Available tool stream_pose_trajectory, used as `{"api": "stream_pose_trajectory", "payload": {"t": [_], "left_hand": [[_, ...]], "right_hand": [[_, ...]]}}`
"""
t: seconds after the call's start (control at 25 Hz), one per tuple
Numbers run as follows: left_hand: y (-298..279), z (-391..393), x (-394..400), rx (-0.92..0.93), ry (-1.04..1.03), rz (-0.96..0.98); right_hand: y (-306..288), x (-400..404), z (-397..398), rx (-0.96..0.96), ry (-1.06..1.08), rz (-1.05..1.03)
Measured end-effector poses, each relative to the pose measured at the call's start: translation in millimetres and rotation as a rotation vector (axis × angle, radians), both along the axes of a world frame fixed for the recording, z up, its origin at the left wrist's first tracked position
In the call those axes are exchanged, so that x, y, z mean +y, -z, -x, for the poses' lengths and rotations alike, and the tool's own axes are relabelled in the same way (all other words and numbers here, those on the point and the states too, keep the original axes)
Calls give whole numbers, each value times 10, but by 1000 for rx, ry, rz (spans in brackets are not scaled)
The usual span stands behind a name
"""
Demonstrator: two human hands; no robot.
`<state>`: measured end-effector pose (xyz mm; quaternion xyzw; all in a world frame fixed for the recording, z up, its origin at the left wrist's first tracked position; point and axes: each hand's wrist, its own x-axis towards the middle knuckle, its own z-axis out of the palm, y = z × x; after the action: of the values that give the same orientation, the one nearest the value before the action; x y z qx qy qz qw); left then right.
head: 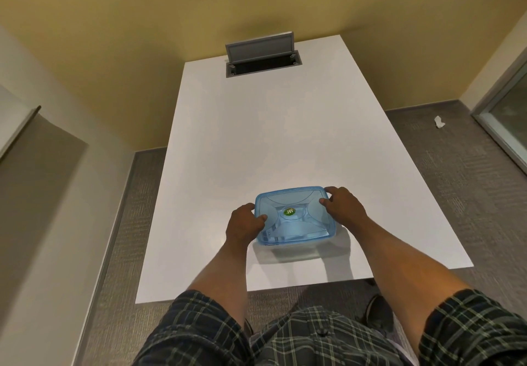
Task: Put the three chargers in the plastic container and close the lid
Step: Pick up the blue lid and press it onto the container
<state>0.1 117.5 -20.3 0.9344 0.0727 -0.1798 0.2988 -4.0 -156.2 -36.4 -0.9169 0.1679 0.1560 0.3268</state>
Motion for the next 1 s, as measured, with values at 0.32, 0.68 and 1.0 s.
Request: {"api": "stream_pose_trajectory", "payload": {"t": [0.32, 0.68, 1.0], "left_hand": [[-153, -255, 89, 249, 386, -210], [-182, -278, 5, 334, 564, -313], [-160, -293, -7, 313, 653, -418]], "right_hand": [[3, -50, -90, 32, -149, 43], [-201, -195, -192, 271, -503, 25], [-256, -171, -222, 354, -662, 165]]}}
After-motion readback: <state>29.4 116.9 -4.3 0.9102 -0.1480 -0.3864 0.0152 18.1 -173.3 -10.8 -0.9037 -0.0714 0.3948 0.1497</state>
